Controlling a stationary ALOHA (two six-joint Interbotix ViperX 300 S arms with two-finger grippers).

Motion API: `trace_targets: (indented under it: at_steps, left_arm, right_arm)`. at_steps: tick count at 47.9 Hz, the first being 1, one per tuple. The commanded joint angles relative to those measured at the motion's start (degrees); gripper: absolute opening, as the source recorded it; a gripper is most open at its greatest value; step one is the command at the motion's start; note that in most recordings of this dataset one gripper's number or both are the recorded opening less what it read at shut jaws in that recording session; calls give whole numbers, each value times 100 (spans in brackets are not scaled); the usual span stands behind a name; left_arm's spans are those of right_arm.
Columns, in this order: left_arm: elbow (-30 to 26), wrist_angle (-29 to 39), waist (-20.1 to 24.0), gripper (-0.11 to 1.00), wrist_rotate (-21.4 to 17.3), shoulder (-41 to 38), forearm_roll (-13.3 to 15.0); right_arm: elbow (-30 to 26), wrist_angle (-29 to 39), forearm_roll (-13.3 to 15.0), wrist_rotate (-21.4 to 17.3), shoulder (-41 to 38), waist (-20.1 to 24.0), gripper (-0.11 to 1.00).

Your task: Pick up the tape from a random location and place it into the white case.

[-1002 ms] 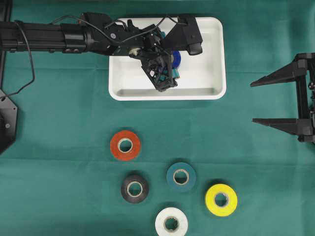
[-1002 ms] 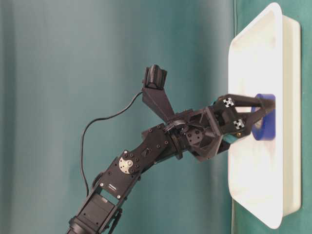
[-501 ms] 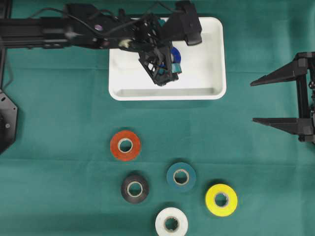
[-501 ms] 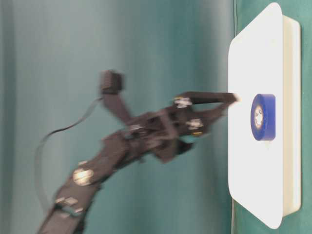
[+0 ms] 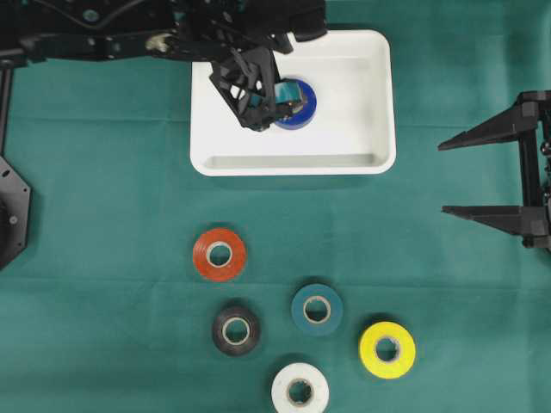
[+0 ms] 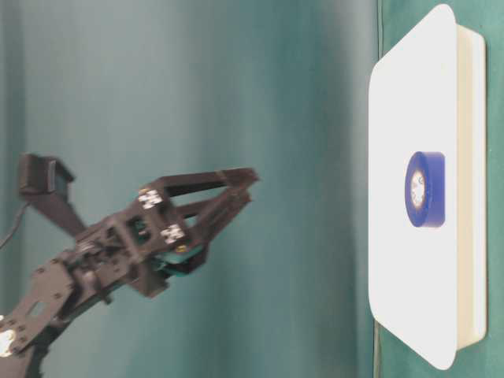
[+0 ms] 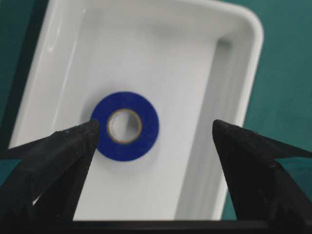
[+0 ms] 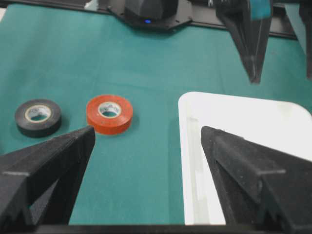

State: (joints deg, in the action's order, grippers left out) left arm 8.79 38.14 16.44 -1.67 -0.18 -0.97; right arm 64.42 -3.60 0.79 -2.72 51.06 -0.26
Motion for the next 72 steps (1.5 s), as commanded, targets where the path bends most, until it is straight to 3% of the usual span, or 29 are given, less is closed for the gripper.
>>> trace_targets:
  at_steps: [1,11,25,31,43,57,72]
  left_arm:
    - [-114,-26,-35,96,-9,281,0]
    - [26,-62,-237,96,9,360,0]
    - [308,-448,-1239,96,44,483,9]
    - [431,-633,-1459,96,53,554,9]
    - [1020,-721,-1424,96,44,1116,0]
    - [2127,-1397,-1213,96,53,2312,9]
    - [3190,-1679,-1028,96,53,3753,18]
  right_arm:
    - [-185,-9,0,-9,-9,0,89]
    - [-202,0,9,0,-9,-9,89]
    - [-220,0,0,0,-18,-9,89]
    - [-229,9,0,0,-26,-9,89]
    - [-237,18,-9,-9,-18,-9,89]
    - [-237,70,0,-9,0,-9,89]
    - [-246,185,-9,-9,88,-9,89]
